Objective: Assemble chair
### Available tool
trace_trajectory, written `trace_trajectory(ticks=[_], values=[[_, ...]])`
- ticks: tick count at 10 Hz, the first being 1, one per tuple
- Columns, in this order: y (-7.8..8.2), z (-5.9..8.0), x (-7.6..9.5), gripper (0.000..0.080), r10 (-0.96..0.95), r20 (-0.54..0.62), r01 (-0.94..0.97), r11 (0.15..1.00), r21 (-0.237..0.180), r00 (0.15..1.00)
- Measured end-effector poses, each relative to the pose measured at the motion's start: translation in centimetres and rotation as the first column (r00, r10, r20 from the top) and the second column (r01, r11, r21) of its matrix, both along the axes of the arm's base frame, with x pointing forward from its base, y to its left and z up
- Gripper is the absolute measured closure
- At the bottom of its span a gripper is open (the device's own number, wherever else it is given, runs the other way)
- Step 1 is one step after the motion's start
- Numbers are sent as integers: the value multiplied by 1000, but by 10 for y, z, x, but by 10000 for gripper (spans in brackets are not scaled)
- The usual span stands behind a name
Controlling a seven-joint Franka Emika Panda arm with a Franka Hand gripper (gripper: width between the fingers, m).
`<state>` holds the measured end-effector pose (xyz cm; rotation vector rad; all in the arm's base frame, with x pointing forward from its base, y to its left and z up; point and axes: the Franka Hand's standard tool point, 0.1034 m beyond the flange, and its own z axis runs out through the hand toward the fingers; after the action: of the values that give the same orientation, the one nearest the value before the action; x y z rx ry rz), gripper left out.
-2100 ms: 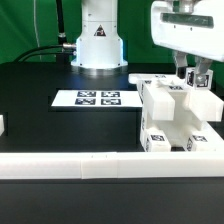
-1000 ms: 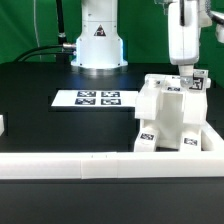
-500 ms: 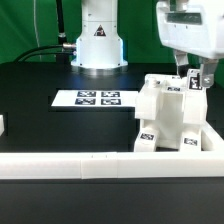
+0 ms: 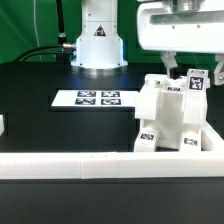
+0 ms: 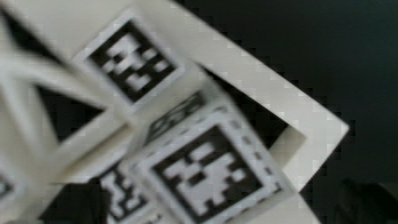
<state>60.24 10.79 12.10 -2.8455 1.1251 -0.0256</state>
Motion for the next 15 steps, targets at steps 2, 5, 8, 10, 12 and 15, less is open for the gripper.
trace_trajectory(ticks=[2,5,8,10,12,15], values=[[-6,15,5,150,232,30,-232,973,4,972],[-17,16,0,150,219,4,-219,975,45,976],[-19,16,0,150,217,3,-217,975,45,976],[-17,19,-7,150,352,78,-353,936,-8,933],[-46,14,-49,150,584,134,-580,812,-71,801],[-50,10,-53,150,606,134,-599,796,-88,784]])
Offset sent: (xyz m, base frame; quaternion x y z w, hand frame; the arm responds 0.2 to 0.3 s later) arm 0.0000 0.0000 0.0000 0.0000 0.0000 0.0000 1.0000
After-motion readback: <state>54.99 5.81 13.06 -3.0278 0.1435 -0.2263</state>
